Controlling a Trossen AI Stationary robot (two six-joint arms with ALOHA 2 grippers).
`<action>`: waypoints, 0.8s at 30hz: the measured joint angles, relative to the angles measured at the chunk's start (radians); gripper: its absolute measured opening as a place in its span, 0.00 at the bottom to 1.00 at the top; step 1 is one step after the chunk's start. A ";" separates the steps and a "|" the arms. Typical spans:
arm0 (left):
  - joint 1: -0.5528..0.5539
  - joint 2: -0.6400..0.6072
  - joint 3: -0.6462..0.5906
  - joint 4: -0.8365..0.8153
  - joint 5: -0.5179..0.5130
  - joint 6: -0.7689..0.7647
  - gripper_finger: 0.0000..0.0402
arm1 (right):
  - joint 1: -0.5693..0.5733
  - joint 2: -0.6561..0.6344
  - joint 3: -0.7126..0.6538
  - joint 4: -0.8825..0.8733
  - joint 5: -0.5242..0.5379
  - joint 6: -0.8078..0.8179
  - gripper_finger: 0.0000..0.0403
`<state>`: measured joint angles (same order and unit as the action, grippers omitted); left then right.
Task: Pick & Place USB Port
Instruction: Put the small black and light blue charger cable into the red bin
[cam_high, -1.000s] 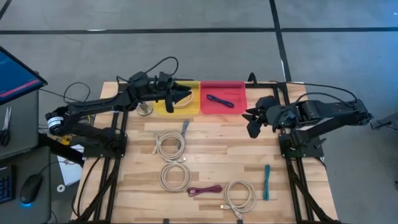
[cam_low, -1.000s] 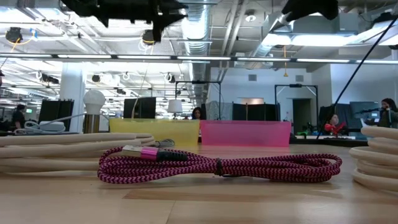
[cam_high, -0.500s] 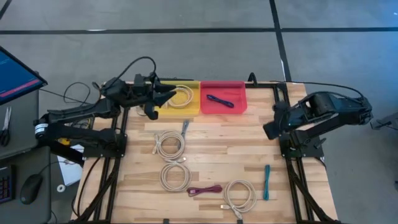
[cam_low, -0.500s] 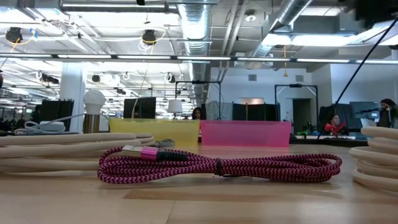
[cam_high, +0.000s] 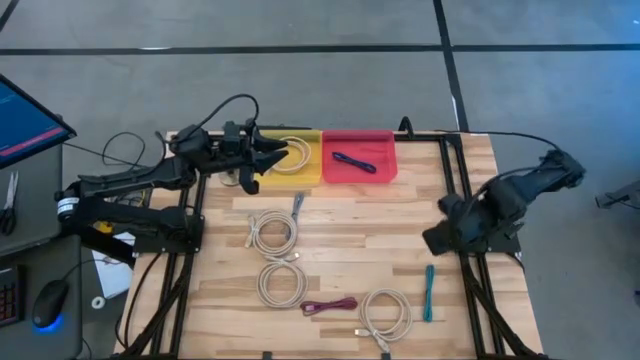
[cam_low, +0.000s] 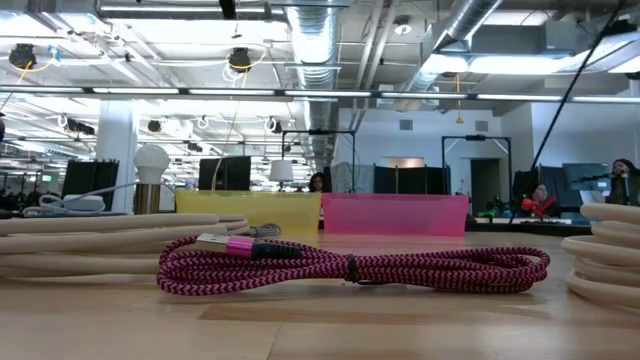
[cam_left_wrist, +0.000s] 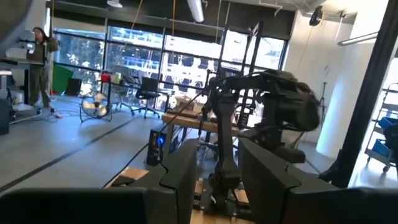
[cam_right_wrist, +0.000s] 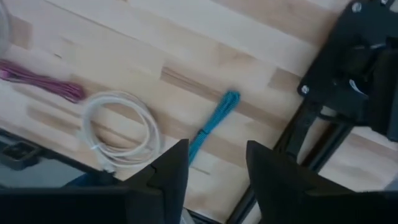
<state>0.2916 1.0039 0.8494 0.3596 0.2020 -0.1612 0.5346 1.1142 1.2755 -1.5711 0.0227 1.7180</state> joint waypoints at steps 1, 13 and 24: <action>0.000 0.001 0.000 -0.003 0.000 0.000 0.29 | 0.022 0.019 0.000 0.000 0.000 0.012 0.41; 0.000 0.001 0.000 0.000 0.000 0.000 0.29 | 0.232 0.194 -0.087 0.115 -0.091 0.241 0.53; 0.000 0.001 0.000 0.000 0.000 0.000 0.29 | 0.304 0.241 -0.315 0.528 -0.081 0.411 0.45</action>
<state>0.2916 1.0046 0.8494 0.3595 0.2024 -0.1616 0.8383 1.3549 0.9605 -1.0433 -0.0584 2.1290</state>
